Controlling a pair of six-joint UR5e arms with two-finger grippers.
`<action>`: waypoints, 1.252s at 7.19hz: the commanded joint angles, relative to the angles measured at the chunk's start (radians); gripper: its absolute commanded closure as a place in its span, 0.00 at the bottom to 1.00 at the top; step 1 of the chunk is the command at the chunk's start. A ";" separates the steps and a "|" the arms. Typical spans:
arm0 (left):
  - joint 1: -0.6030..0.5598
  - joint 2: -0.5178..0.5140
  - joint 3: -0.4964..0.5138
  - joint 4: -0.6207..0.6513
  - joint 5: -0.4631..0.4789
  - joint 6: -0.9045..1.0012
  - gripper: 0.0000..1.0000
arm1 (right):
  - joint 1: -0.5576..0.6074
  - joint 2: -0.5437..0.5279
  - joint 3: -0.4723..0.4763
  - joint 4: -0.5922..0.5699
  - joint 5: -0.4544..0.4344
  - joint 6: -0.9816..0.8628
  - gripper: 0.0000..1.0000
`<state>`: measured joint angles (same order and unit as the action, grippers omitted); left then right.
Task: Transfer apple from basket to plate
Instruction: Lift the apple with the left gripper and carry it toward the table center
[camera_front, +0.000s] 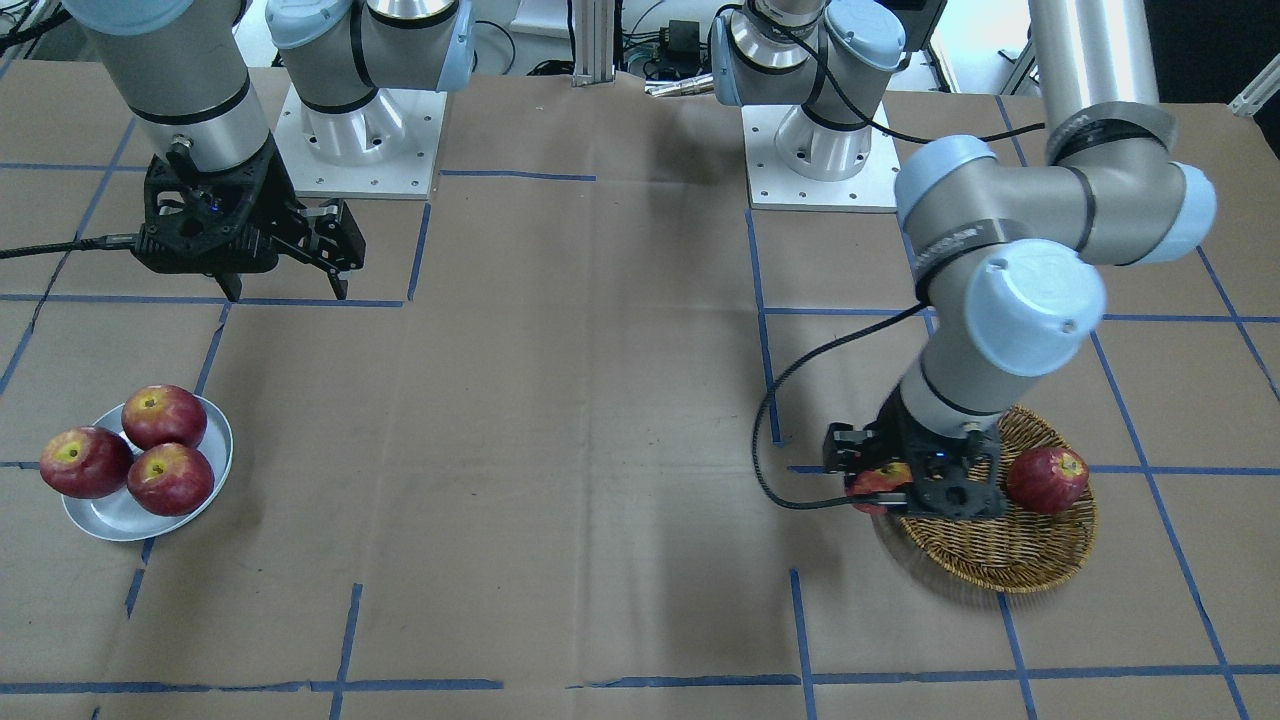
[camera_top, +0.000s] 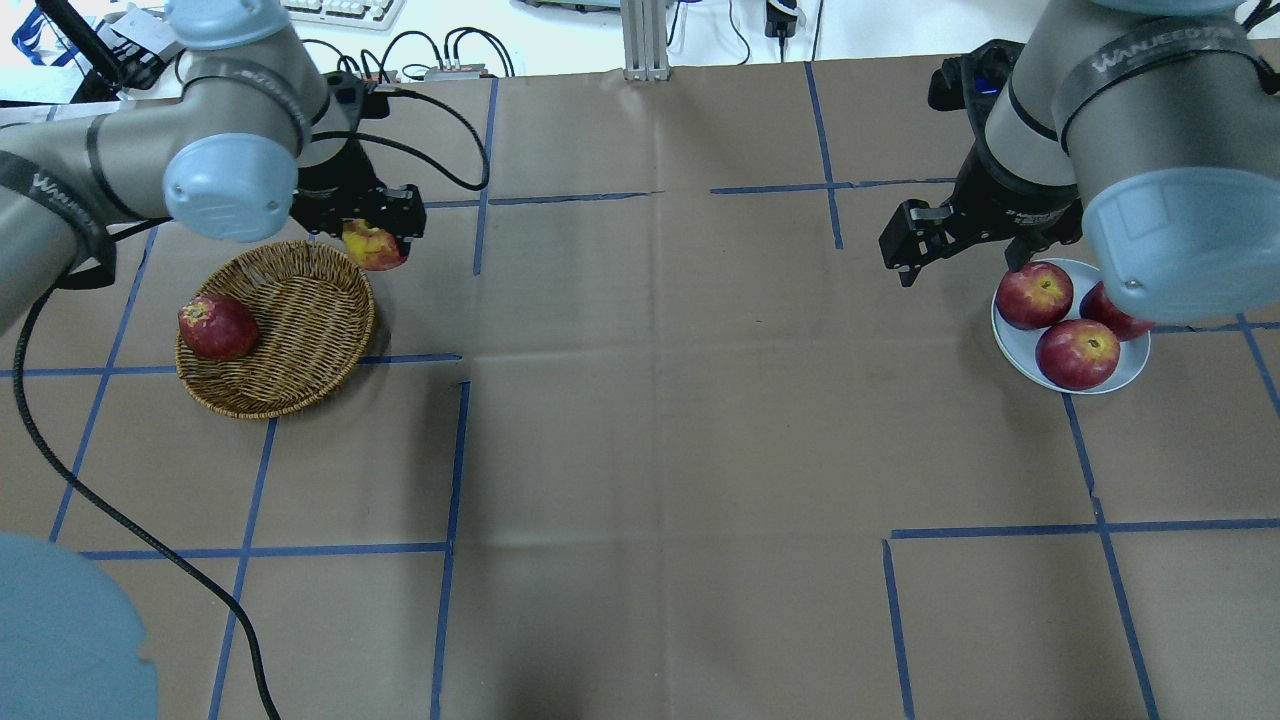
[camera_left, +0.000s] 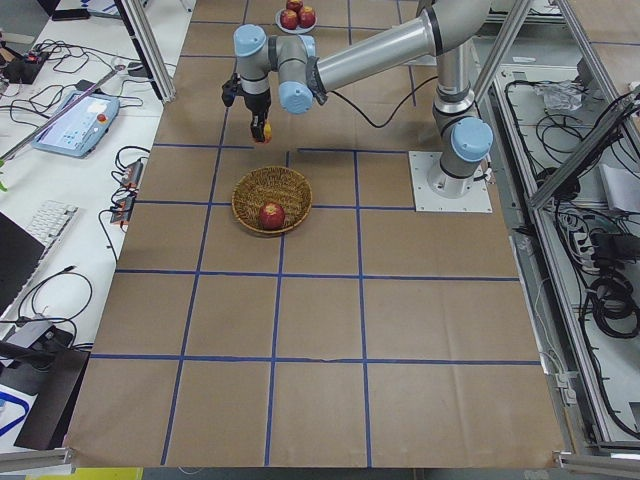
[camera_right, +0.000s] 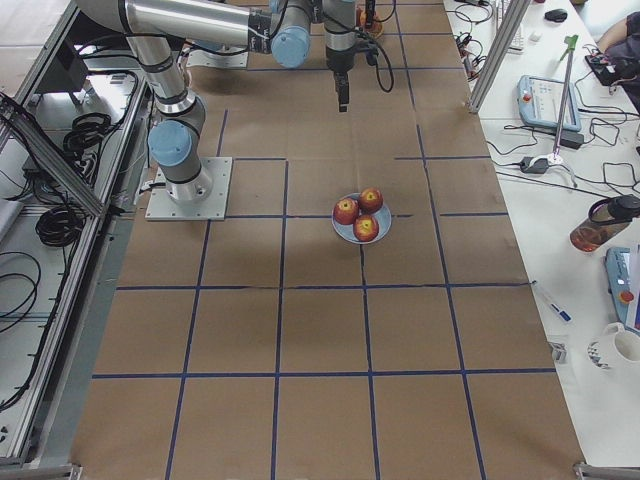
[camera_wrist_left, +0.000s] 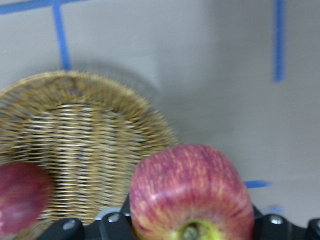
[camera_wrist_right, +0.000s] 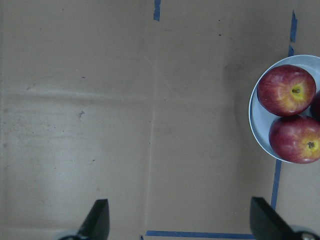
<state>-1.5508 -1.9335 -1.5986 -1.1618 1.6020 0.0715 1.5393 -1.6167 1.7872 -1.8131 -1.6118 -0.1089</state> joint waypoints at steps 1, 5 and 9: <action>-0.214 -0.085 0.022 0.039 0.001 -0.236 0.47 | -0.001 0.000 0.000 0.000 -0.002 0.000 0.00; -0.400 -0.232 0.040 0.237 -0.011 -0.387 0.45 | -0.001 0.000 0.000 0.000 -0.002 0.000 0.00; -0.402 -0.239 0.011 0.225 -0.011 -0.386 0.46 | -0.001 0.000 0.000 0.000 -0.002 0.000 0.00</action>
<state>-1.9521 -2.1669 -1.5833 -0.9351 1.5925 -0.3152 1.5389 -1.6168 1.7871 -1.8132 -1.6137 -0.1088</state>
